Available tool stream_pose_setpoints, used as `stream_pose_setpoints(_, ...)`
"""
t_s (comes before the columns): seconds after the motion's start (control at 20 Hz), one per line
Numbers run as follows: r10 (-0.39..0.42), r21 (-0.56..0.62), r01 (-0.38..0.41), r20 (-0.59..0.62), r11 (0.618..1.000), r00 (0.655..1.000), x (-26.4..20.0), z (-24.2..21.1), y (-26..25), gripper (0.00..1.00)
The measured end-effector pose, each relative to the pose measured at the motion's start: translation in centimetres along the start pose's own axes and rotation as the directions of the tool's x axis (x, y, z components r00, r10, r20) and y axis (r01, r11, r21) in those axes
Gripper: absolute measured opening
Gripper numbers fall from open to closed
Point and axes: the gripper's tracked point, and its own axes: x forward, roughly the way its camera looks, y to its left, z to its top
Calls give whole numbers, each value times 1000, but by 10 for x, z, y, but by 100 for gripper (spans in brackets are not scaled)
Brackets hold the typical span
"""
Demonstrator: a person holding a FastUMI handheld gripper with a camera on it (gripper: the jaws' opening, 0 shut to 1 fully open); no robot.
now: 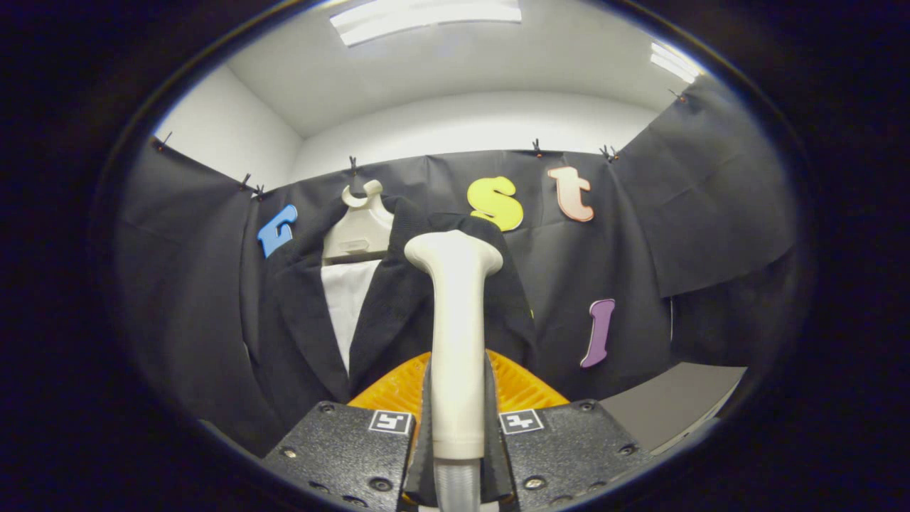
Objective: Iron the clothes twice with a garment steamer, once on the left side and once on the right side.
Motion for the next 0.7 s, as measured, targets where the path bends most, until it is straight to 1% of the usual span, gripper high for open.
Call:
stream_pose_setpoints(0.25,54,-56,-55,-12,997,998,-21,-19,12,31)
stream_pose_setpoints(0.4,52,-67,-55,-47,996,998,-30,-37,13,32)
stream_pose_setpoints(0.7,36,-87,-44,-84,995,996,-48,-56,5,32)
